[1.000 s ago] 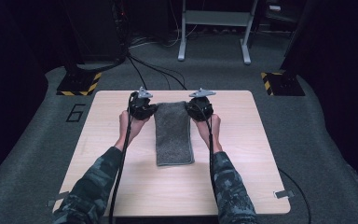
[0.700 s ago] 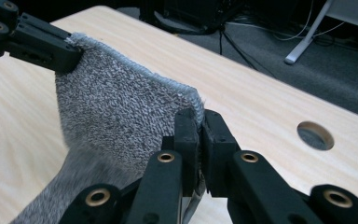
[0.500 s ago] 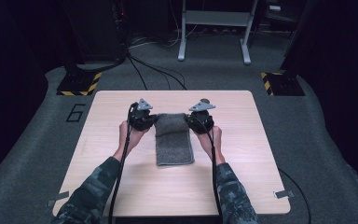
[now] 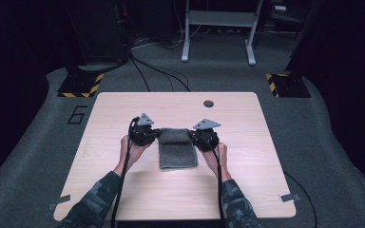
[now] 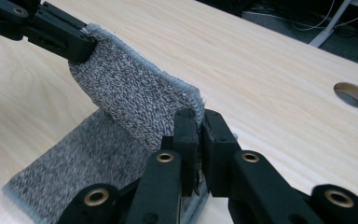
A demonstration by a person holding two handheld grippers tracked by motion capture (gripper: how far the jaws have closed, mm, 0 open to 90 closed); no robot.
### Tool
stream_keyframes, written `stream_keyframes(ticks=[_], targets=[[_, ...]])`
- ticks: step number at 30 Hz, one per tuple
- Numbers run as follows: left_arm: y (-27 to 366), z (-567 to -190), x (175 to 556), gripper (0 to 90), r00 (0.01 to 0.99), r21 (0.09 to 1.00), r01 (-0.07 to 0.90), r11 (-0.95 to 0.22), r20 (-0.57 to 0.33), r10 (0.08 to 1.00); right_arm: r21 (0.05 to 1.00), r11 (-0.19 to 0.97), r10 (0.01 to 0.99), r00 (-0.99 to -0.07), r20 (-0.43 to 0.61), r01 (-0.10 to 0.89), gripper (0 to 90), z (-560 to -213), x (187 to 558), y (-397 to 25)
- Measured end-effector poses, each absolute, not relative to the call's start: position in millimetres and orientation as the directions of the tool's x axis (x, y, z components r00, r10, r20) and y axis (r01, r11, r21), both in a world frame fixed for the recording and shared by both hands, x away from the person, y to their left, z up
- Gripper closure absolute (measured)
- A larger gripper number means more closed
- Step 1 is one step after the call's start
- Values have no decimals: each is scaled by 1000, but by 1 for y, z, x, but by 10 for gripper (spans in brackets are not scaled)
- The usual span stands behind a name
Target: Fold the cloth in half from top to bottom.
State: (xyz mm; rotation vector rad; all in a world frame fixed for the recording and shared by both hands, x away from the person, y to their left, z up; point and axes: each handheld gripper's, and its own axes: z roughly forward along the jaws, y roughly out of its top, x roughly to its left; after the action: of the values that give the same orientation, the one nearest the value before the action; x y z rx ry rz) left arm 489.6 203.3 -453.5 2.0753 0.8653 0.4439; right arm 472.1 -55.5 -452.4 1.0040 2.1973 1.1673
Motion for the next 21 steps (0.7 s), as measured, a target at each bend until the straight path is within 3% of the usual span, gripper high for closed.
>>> stream_keyframes(ticks=[21], targets=[[199, -494, 456, 828, 766, 767, 438, -469, -45, 642, 789, 410, 759, -651, -17, 458, 836, -498, 440, -68]])
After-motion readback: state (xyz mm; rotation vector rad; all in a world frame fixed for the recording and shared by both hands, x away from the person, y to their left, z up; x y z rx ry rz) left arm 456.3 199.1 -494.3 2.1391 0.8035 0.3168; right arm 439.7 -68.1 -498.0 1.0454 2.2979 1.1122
